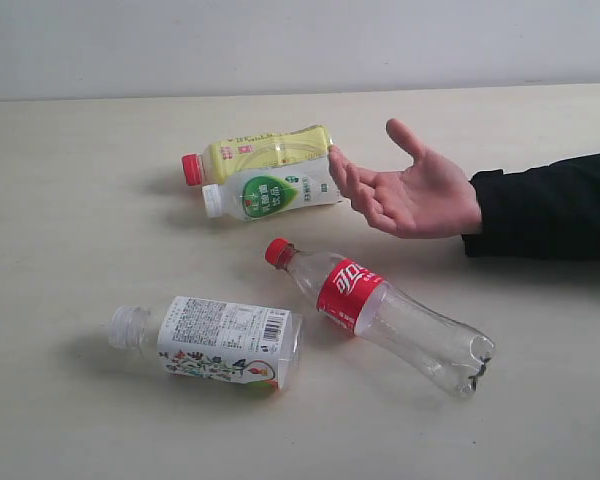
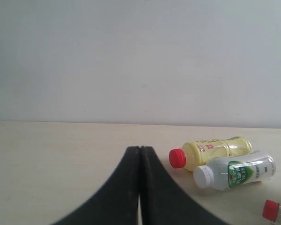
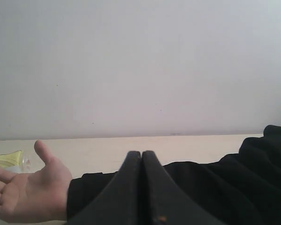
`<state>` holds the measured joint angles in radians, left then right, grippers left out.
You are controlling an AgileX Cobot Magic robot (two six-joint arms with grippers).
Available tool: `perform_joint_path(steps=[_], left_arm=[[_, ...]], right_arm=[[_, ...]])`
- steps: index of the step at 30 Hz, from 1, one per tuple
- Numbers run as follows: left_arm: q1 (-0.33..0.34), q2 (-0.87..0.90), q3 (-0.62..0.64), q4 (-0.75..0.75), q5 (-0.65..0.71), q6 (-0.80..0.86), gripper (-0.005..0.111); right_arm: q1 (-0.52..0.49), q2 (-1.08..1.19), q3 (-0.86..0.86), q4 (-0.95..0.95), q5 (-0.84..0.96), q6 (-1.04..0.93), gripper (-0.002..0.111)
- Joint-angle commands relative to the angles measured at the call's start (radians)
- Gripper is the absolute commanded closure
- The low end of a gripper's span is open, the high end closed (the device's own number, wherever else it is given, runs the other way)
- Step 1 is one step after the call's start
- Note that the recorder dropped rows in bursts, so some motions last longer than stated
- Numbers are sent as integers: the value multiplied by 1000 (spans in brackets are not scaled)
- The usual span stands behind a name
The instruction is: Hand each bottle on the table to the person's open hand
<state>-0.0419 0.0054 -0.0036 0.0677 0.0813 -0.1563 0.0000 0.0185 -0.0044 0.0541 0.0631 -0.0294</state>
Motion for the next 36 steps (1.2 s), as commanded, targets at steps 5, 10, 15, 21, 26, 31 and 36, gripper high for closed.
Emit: perform_joint_path(steps=[5,10,15,21,26,31,36], left_arm=[[3,-5,4,2,2,-3,107],[3,-5,4,2,2,-3,107],[3,-5,4,2,2,-3,107],[3,-5,4,2,2,-3,107],[3,-5,4,2,2,-3,107],[3,-5,4,2,2,-3,107],[3,-5,4,2,2,-3,107]], right_arm=[[-5,-7,4,-8,-200,-11,108],[-5,-7,4,0,-328,87,108],[-5,-7,4,0,-539,286,108],[-5,-7,4,-8,-565,925,108],[-5,85,-188,-199,-507,920,108],[-5,363,-555,-1534,-475,1827,108],[-5,595,-739,-1798,-880,2041,108]])
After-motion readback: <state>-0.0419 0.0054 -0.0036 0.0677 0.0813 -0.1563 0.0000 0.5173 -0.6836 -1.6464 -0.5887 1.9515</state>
